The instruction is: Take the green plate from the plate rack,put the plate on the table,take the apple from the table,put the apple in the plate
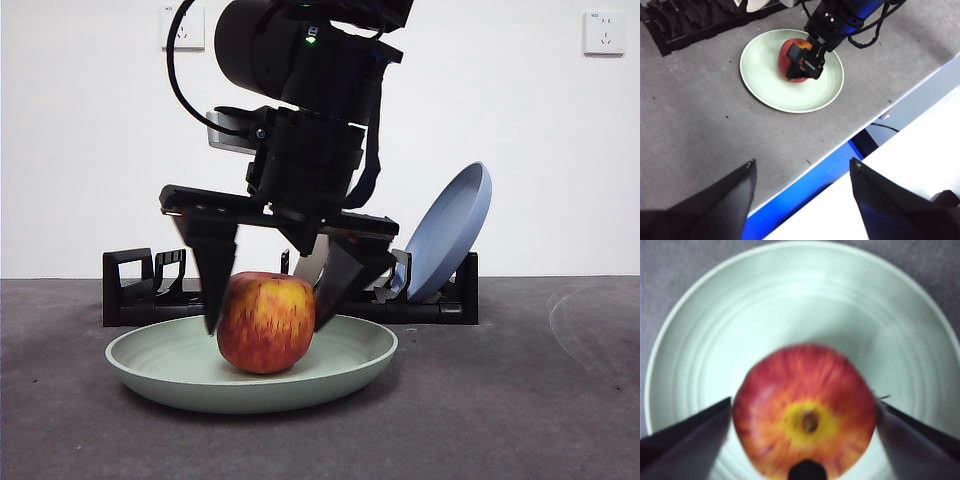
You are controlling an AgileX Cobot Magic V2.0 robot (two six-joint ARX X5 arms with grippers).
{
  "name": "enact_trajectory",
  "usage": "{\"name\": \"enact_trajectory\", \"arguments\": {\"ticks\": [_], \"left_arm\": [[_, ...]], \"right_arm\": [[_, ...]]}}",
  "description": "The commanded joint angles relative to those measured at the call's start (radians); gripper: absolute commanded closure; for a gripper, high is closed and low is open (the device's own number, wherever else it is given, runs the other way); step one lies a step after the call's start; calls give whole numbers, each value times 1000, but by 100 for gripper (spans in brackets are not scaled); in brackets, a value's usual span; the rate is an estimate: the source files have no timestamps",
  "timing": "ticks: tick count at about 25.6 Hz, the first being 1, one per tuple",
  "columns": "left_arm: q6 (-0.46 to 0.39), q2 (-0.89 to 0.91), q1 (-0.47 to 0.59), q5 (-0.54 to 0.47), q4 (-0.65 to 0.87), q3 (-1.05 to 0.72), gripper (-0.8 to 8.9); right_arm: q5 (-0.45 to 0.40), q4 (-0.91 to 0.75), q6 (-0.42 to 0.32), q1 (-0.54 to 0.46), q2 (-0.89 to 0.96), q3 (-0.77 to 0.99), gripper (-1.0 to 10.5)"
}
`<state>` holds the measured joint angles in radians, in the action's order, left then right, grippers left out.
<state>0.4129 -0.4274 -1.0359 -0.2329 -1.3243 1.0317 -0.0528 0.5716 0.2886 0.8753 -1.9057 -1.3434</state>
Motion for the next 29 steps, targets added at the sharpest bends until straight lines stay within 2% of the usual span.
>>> {"name": "enact_trajectory", "arguments": {"ticks": [1,6,12,15,17,24,29], "left_arm": [[6,3,3,-3,3,-8,500],[7,3,3,-3,5,-7,500],[6,3,3,-4,30,-8,500],[6,3,3,-4,66,-8,500],[6,3,3,-4,94,-7,500],[-10,2,3,-5,180,-8,500],[-18,2,3,-5,220,-8,500]], "right_arm": [[1,42,0,0,-16,-36,346],[1,181,-13,0,-16,-175,348],[0,447,-92,0,-11,-449,349],[-1,522,-130,3,30,-548,351],[-10,521,-142,12,86,-563,351],[-126,559,-153,54,323,-534,352],[-204,513,-132,98,524,-410,354]]}}
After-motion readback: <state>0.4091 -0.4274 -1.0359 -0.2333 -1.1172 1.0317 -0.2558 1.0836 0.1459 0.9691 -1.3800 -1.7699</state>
